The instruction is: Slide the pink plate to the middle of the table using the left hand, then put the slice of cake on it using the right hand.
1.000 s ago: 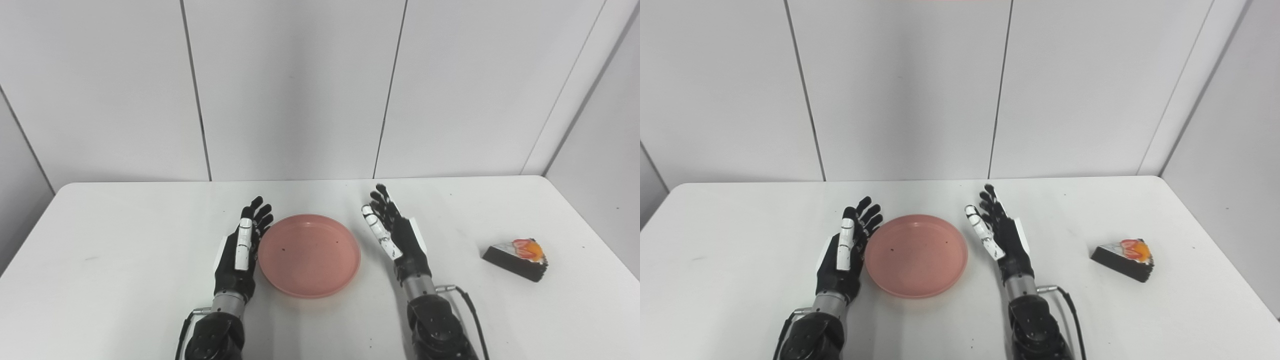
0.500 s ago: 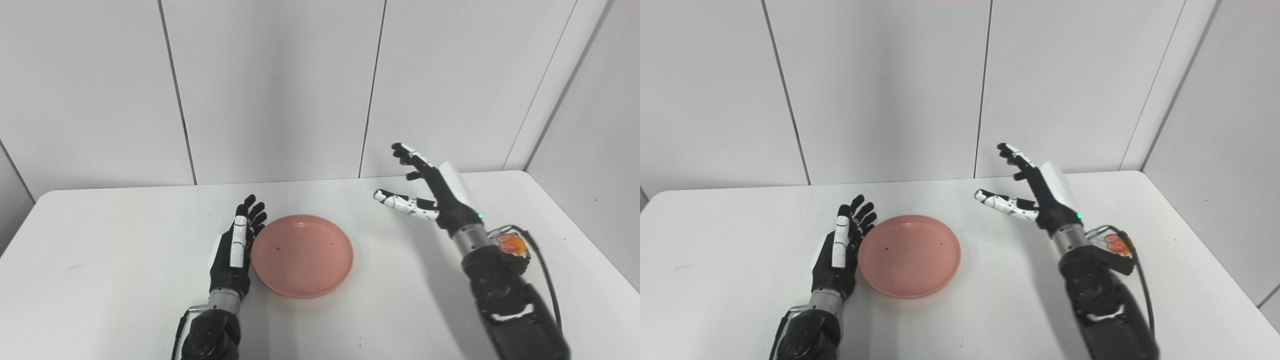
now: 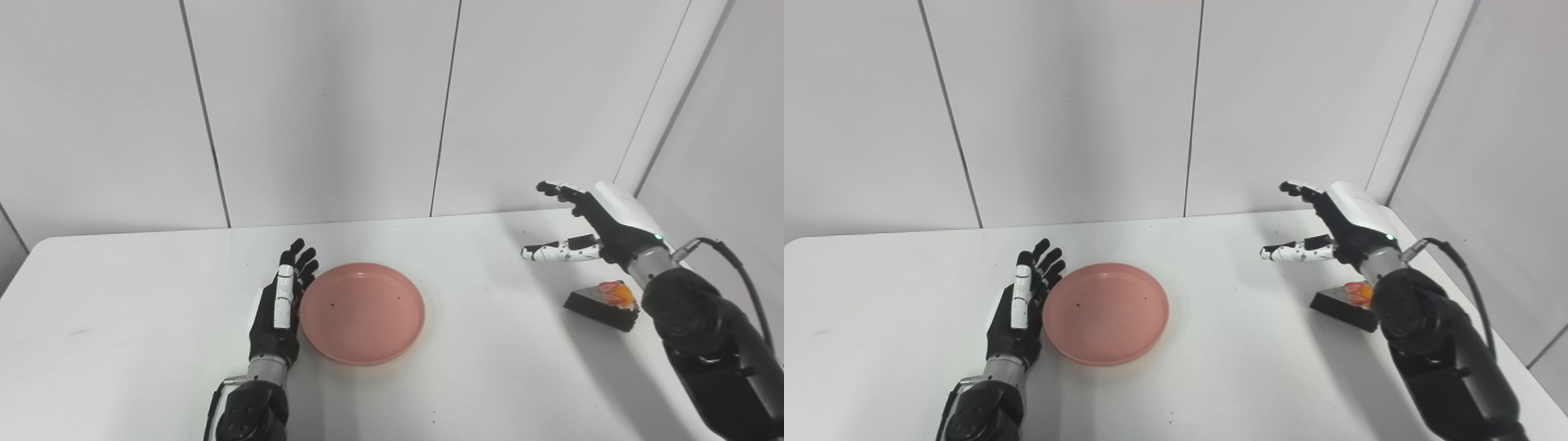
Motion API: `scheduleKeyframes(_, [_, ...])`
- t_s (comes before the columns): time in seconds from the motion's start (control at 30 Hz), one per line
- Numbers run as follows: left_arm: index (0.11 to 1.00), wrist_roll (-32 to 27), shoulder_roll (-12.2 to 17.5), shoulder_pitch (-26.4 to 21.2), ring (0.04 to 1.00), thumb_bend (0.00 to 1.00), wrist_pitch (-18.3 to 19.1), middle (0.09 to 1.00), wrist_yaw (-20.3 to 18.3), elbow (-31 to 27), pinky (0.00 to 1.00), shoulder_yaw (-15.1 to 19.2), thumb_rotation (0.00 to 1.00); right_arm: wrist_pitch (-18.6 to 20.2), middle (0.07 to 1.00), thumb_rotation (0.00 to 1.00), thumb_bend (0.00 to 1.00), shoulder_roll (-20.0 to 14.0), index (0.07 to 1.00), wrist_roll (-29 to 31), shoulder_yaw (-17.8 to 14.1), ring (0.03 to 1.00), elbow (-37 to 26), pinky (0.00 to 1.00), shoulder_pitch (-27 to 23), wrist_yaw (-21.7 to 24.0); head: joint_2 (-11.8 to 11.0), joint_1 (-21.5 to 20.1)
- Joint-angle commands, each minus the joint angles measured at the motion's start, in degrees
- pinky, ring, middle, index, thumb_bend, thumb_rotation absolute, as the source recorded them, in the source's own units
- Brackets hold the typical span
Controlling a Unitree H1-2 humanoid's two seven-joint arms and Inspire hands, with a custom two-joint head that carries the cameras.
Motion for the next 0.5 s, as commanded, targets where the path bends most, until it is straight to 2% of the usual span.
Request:
scheduleKeyframes(0.0, [0.915,0.17,-0.34,3.79,0.936,0.7,0.04,0.926,-1.05,2.09,0.97,-0.25,1.0,2.05,0.865,0.4,0.83,-1.72,0.833,-1.79,-2.22,0.877,-2.7,0.8,-1.39,2.33,0.08,-0.18])
scheduleKeyframes(0.07, [0.913,-0.27,-0.41,3.97,0.936,0.69,0.34,0.927,-1.18,1.7,0.97,-0.05,0.99,2.26,0.881,0.37,0.83,-1.89,0.839,-3.74,-3.25,0.898,-3.07,0.83,-1.29,5.12,0.15,-0.41])
scheduleKeyframes(0.13, [0.915,-0.67,-0.42,4.0,0.938,0.69,0.03,0.93,-1.46,1.78,0.98,0.11,0.99,2.26,0.891,0.36,0.86,-2.09,0.836,-6.25,-4.59,0.905,-3.47,0.82,-1.05,8.71,0.17,-0.51])
scheduleKeyframes(0.27, [0.917,-0.87,-0.38,3.91,0.936,0.69,-0.12,0.929,-1.66,1.9,0.97,0.27,0.98,2.26,0.907,0.32,0.89,-0.56,0.845,-9.62,-7.77,0.92,-3.76,0.82,-1.32,15.53,0.24,-0.69])
scheduleKeyframes(0.47, [0.919,0.07,0.02,3.59,0.934,0.69,-0.51,0.929,-1.93,2.3,0.96,-0.1,1.0,2.26,0.934,0.3,0.93,1.7,0.851,-20.3,-9.02,0.947,-3.73,0.81,-2.22,25.01,0.2,-0.94])
